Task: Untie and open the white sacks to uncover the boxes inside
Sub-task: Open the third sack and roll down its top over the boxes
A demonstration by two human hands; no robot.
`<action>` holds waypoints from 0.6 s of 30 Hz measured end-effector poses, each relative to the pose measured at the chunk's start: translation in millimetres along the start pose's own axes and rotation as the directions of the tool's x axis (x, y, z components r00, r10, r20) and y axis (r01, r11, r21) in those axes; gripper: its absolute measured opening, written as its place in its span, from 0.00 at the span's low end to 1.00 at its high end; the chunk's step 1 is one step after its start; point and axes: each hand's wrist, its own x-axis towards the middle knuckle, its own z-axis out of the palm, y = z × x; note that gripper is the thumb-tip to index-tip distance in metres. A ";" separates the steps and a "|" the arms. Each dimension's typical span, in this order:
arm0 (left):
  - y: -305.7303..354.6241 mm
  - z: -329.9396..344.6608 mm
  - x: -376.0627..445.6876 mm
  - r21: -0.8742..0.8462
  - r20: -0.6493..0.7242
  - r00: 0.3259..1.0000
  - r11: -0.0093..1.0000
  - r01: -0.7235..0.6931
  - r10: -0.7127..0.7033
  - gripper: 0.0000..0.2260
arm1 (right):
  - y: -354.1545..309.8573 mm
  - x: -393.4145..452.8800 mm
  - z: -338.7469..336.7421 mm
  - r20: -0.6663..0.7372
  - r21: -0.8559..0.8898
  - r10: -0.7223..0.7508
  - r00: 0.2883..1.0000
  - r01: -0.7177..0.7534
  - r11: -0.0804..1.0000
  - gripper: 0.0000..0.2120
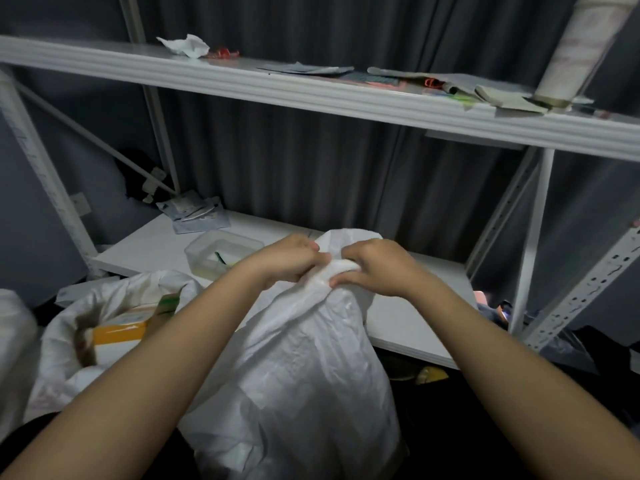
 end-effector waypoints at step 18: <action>-19.2 -18.7 11.6 0.721 0.033 0.930 0.636 -0.275 0.365 0.25 | 27.4 3.7 -1.2 0.036 0.447 0.041 0.999 -0.053 0.893 0.08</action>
